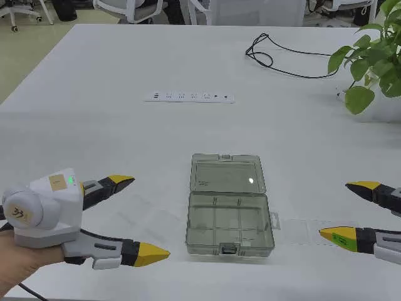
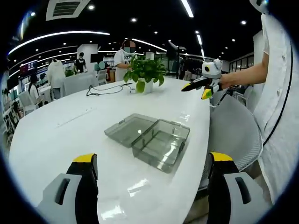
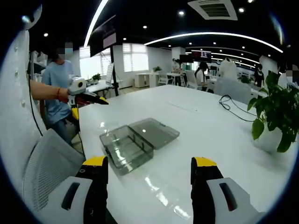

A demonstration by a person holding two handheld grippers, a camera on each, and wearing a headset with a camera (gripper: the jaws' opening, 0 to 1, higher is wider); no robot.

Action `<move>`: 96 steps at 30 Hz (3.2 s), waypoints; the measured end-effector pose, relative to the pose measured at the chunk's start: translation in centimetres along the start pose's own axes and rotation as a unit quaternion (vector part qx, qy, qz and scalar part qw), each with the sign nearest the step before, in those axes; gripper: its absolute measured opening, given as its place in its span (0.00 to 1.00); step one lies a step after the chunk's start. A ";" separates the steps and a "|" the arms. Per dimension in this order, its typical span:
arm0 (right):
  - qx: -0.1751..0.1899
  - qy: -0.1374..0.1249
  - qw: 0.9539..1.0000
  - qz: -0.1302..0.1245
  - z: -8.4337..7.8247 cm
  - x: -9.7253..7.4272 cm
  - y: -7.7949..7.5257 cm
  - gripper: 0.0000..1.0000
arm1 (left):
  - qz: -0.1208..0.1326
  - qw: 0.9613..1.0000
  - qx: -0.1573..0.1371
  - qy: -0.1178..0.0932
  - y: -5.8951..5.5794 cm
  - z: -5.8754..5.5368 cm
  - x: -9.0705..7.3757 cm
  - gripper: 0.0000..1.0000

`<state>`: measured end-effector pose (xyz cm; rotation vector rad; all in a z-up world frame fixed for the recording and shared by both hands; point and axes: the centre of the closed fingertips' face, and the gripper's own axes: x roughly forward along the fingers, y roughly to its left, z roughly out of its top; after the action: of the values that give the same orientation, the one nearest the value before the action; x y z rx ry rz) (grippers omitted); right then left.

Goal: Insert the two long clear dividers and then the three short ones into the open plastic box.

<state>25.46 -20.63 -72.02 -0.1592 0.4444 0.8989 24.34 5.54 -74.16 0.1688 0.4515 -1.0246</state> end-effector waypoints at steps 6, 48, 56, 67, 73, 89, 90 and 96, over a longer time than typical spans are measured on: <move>0.000 0.002 1.000 0.001 0.0 0.1 0.0 0.73 | -0.002 1.000 -0.001 0.002 -0.1 -0.2 0.2 1.00; -0.003 -0.002 1.000 0.002 0.4 0.2 0.2 0.72 | -0.008 1.000 0.002 0.007 -0.7 0.2 0.5 1.00; -0.002 -0.003 1.000 0.002 0.5 0.2 0.1 0.71 | -0.008 1.000 0.002 0.008 -0.7 0.3 0.5 1.00; -0.001 -0.005 1.000 0.000 0.5 0.2 0.0 0.71 | -0.006 1.000 0.001 0.009 -0.6 0.2 0.5 1.00; -0.001 -0.008 1.000 -0.001 0.7 0.2 0.0 0.71 | -0.003 1.000 -0.002 0.011 -0.4 -0.1 0.4 1.00; 0.004 -0.015 1.000 -0.002 0.8 0.4 0.0 0.70 | 0.047 0.997 -0.043 0.040 3.2 -1.8 -1.1 0.91; 0.005 -0.015 1.000 -0.002 0.8 0.4 0.1 0.70 | 0.049 0.997 -0.048 0.043 3.4 -2.0 -1.2 0.90; 0.009 -0.017 1.000 -0.004 0.8 0.4 0.1 0.69 | 0.069 0.993 -0.068 0.070 4.6 -3.5 -1.5 0.87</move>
<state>25.89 -20.04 -71.54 -0.1282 0.4200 0.8890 26.60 10.30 -76.98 0.1488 0.6269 -0.8467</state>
